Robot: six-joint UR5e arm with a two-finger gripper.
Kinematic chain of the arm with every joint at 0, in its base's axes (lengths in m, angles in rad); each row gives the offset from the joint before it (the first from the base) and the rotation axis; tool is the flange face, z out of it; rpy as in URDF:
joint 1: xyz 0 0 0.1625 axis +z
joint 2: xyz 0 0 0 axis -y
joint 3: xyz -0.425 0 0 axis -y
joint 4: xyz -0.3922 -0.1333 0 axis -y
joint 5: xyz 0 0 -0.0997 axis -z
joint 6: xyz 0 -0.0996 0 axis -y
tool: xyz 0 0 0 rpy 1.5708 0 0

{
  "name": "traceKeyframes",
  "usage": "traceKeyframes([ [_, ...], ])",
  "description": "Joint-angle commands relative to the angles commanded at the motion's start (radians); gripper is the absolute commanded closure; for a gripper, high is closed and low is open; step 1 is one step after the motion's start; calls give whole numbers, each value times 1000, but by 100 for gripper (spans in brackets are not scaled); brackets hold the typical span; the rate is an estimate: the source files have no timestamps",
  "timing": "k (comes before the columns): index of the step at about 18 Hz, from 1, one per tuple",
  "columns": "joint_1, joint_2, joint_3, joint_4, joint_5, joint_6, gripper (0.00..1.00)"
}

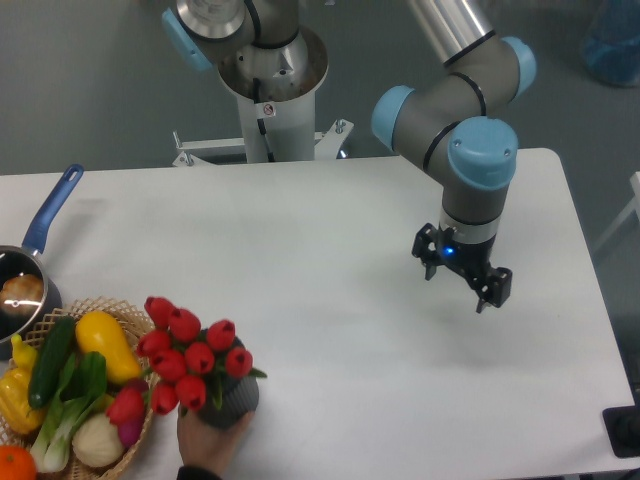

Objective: Pick up the flowers from the vase

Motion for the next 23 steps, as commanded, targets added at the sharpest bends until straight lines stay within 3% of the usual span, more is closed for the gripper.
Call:
traceKeyframes([
  [3, -3, 17, -28, 0, -108, -6, 0],
  [8, 2, 28, -26, 0, -556, -107, 0],
  [10, 2, 26, -29, -2, -670, -121, 0],
  [14, -18, 34, -35, -2, -719, -123, 0],
  [23, -35, 31, -34, -2, -1077, -186, 0],
])
